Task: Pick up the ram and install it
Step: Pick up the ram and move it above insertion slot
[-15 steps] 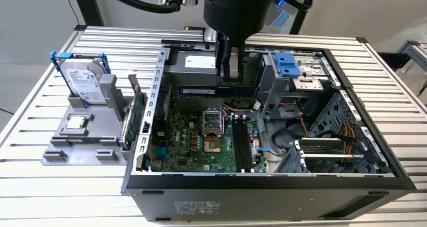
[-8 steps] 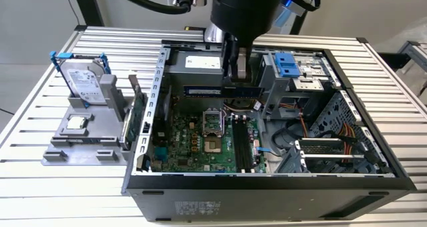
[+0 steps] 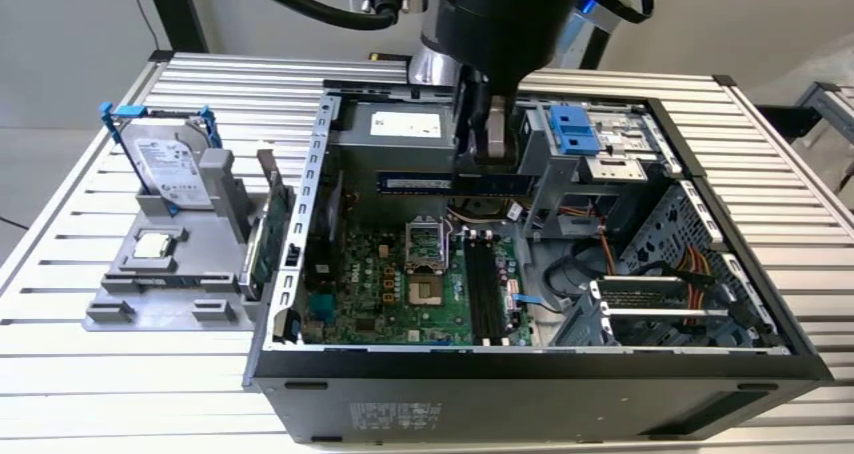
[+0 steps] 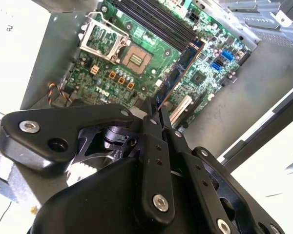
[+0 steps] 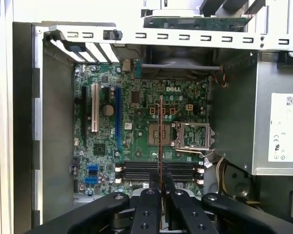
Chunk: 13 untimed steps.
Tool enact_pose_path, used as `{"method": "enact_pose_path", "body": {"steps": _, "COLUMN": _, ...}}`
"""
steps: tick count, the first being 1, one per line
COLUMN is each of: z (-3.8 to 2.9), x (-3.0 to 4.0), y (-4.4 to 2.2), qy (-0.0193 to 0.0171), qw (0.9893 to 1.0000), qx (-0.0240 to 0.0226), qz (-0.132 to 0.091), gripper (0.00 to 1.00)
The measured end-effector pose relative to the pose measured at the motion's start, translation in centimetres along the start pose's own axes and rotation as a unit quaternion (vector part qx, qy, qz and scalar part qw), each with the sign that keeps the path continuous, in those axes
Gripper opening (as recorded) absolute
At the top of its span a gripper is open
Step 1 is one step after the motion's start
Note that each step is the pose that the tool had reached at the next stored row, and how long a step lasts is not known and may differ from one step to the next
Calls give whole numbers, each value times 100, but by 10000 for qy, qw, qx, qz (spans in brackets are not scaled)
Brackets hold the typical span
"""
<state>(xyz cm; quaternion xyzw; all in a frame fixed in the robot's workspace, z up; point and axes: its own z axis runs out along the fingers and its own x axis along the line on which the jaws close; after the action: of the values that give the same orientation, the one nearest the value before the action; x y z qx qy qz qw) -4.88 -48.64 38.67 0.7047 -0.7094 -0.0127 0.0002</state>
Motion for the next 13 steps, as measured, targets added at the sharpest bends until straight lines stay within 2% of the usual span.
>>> {"method": "enact_pose_path", "body": {"steps": 7, "z": -2, "x": 0, "y": -93, "qy": 0, "qw": 10000, "qx": 0, "qz": 0, "gripper": 0}}
{"method": "enact_pose_path", "body": {"steps": 13, "z": -3, "x": -1, "y": -145, "qy": -1, "qw": 10000, "qx": 0, "qz": 61, "gripper": 0}}
